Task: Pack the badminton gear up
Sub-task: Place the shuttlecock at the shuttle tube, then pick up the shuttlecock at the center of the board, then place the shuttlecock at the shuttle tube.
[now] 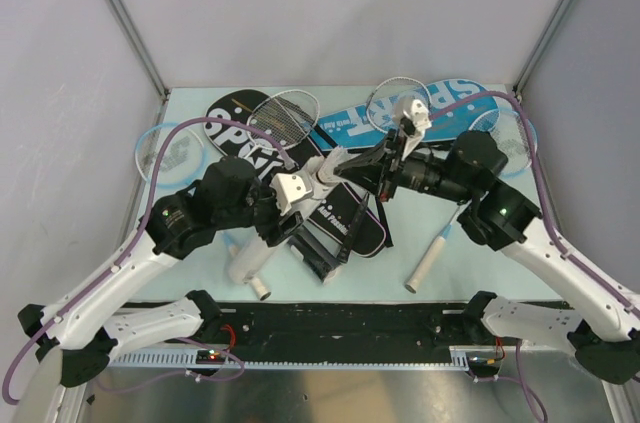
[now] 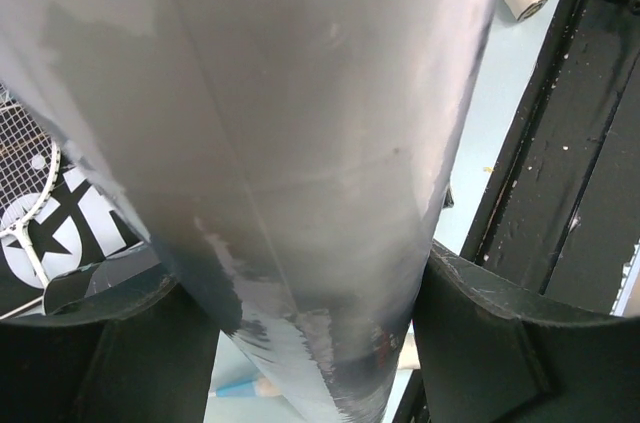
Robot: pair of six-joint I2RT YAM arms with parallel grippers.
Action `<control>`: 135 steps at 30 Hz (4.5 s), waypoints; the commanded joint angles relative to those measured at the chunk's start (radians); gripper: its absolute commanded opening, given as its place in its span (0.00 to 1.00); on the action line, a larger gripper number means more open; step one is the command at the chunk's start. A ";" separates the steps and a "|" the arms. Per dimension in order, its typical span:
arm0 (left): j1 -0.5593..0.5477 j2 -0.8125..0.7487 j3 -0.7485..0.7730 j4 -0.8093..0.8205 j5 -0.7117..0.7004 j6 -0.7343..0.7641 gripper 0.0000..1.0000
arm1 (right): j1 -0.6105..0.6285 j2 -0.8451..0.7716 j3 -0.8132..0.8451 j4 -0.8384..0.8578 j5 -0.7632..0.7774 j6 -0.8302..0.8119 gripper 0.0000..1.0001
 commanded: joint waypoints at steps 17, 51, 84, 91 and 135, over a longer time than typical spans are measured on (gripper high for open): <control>-0.009 -0.024 0.048 0.032 -0.032 0.142 0.35 | 0.071 0.221 0.035 -0.065 -0.169 0.079 0.00; -0.008 -0.147 -0.036 0.032 -0.089 0.119 0.39 | -0.626 0.370 -0.018 -0.200 -0.186 -0.108 0.74; -0.009 -0.133 -0.014 0.028 -0.110 0.122 0.40 | -0.781 1.108 0.411 -0.527 -0.434 -0.317 0.27; -0.008 -0.142 -0.009 0.028 -0.104 0.126 0.40 | -0.794 0.954 0.304 -0.481 -0.461 -0.252 0.00; -0.009 -0.032 0.038 0.030 -0.046 0.049 0.40 | 0.028 0.016 0.111 -0.117 0.009 -0.167 0.00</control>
